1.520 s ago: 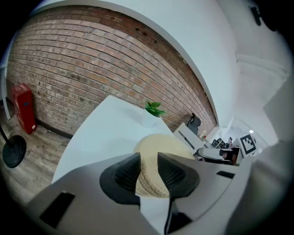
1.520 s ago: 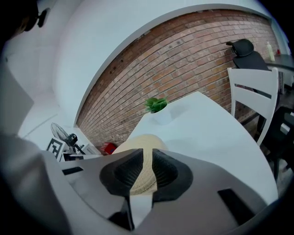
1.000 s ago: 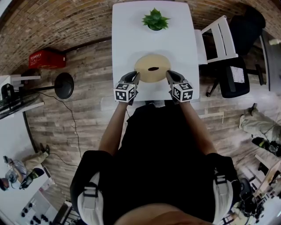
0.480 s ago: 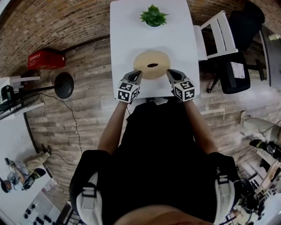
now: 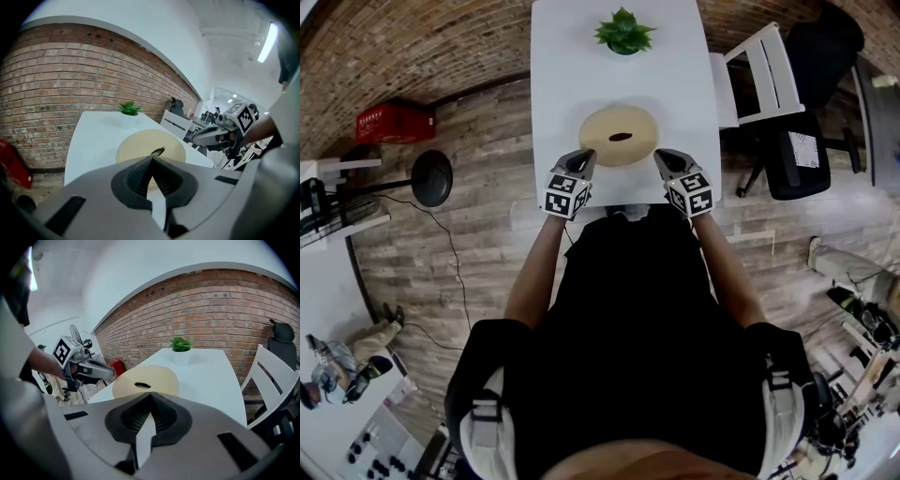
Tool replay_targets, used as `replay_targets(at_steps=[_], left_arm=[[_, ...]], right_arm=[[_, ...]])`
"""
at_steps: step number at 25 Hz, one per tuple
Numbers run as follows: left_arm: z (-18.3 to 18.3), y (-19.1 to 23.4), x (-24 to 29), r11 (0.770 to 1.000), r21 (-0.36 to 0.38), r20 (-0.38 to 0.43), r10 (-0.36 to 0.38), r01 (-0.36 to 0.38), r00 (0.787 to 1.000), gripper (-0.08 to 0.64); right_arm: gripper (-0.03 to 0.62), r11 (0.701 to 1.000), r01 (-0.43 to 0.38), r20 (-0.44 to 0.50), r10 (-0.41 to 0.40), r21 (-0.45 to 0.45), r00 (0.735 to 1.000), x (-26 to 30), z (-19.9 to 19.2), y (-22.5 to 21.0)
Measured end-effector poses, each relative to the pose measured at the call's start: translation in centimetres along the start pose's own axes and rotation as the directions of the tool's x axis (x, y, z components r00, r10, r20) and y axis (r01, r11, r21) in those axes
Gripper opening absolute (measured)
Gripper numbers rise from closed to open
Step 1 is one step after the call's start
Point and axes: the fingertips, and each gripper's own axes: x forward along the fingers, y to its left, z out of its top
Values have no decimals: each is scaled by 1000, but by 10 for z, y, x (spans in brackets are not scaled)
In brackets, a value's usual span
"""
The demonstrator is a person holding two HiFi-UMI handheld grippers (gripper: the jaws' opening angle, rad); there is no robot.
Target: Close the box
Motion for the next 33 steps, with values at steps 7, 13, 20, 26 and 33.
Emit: replay_targets(at_steps=[7,13,20,26,33], left_arm=[[0,-2,-5,1000,-20,5,3,-3,1000,18],[1,-3,-12,1000,-21,7,11,-11,1000,19],[1,-3,-22,999,-24,13,21,-21,1000,20],[-1,-1,-31,999,-44,12,33,-32,999,20],[-8,4,-36,997,-63,7,51,-50,999,20]], right_arm=[[-2,1000,-12,-11,12,-10,1000,-8,-5,-6],[-3,1000,-12,-14,12,1,1000,-10,-8,-5],[-2,1000,-24,-8,24,-1,1000,-7,-5,3],[-2,1000,-9,-3,9,5,1000,-8,-1,4],[-2,1000,3,-2,-3,15,1000,-12,-8,6]])
